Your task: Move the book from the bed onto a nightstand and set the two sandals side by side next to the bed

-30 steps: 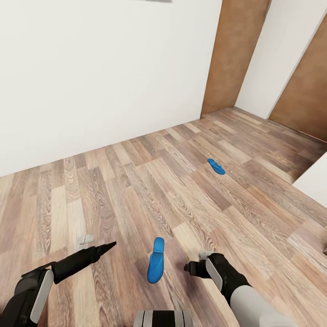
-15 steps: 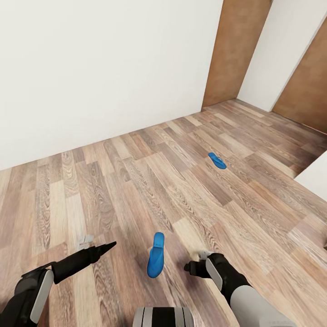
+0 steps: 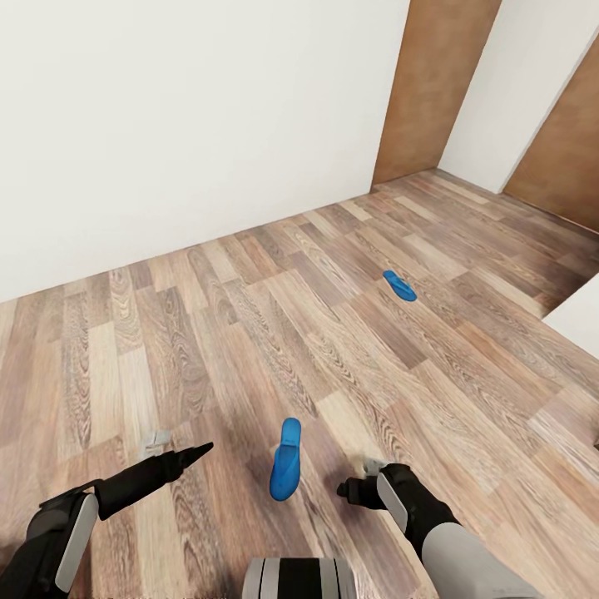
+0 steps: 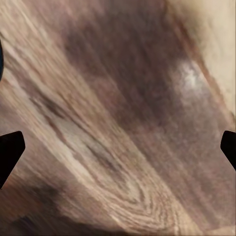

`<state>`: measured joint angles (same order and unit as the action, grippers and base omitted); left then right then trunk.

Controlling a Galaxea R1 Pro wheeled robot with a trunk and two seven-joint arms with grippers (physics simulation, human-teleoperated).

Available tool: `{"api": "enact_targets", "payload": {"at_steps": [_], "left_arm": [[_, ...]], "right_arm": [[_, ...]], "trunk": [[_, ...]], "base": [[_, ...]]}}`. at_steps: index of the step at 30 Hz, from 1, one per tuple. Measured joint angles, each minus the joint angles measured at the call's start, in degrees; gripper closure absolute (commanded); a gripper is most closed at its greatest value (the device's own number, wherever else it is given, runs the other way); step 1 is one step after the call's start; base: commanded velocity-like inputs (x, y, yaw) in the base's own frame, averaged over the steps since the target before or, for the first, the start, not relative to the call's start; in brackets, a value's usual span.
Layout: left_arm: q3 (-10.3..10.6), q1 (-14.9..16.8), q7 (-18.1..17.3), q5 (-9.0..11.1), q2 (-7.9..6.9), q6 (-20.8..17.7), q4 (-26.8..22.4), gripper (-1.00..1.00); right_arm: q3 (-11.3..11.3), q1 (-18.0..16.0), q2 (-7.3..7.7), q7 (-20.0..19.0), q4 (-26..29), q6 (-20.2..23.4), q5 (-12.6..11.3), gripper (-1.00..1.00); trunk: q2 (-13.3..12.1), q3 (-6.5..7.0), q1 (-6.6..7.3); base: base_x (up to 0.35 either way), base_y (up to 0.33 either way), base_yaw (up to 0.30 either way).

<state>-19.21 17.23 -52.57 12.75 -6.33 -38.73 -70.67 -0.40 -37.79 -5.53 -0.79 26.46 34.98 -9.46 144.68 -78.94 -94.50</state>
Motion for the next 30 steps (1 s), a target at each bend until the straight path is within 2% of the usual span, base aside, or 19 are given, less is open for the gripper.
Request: {"api": "enact_targets", "payload": {"at_steps": [3,9,10,12,15,16,19,22,25,30], "left_arm": [[0.0,0.0,0.0,0.0,0.0,0.0,0.0,-1.0],[0.0,-0.01,0.34,0.01,0.0,-0.01,0.0,-1.0],[0.0,0.0,0.53,0.01,0.0,0.0,0.0,-1.0],[0.01,0.0,0.73,0.01,0.0,0.0,-0.02,-1.0],[0.0,0.02,0.84,0.02,0.0,-0.01,-0.07,-1.0],[0.0,0.01,0.85,0.01,0.0,-0.02,-0.07,-1.0],[0.0,0.0,0.86,0.05,0.0,-0.07,-0.08,-1.0],[0.0,-0.01,0.81,0.09,0.0,-0.09,-0.08,-1.0],[0.0,-0.02,0.82,0.1,0.0,-0.1,-0.12,-1.0],[0.0,-0.02,0.8,0.08,0.0,-0.1,-0.09,-1.0]], "right_arm": [[0.0,0.0,0.0,0.02,-0.04,-0.03,0.0,-1.0],[0.41,-0.13,-1.2,1.22,0.38,-0.08,0.03,-1.0],[0.46,-0.63,-1.42,1.87,0.5,-0.08,0.06,-1.0],[0.49,-3.82,-1.81,3.41,0.57,-0.07,-0.19,-1.0],[0.5,-8.19,-2.02,5.19,0.37,0.0,-3.46,-1.0],[0.51,-8.57,-2.04,5.49,0.37,0.01,-4.31,-1.0],[0.54,-9.71,-2.09,6.64,1.03,0.32,-10.09,-1.0],[0.6,-9.94,-2.1,6.31,2.41,0.7,-13.46,-1.0],[0.67,-10.0,-2.1,6.14,2.82,0.81,-14.71,-1.0],[0.71,-10.02,-2.11,6.06,2.98,0.6,-15.11,-1.0]], "trunk": [[0.04,-0.66,-0.08],[0.04,-0.67,-0.07],[0.04,-0.67,-0.07],[0.04,-0.66,-0.07],[0.04,-0.67,-0.07],[0.04,-0.67,-0.07],[0.04,-0.67,-0.07],[0.04,-0.67,-0.07],[0.04,-0.67,-0.07],[0.04,-0.67,-0.07]], "base": [[0.0,0.0,0.0],[0.0,0.0,0.0],[0.0,0.0,0.0],[0.0,0.0,0.0],[0.0,0.0,0.0],[0.0,0.0,0.0],[0.0,0.0,0.0],[0.0,0.0,0.0],[0.0,0.0,0.0],[0.0,0.0,0.0]]}}
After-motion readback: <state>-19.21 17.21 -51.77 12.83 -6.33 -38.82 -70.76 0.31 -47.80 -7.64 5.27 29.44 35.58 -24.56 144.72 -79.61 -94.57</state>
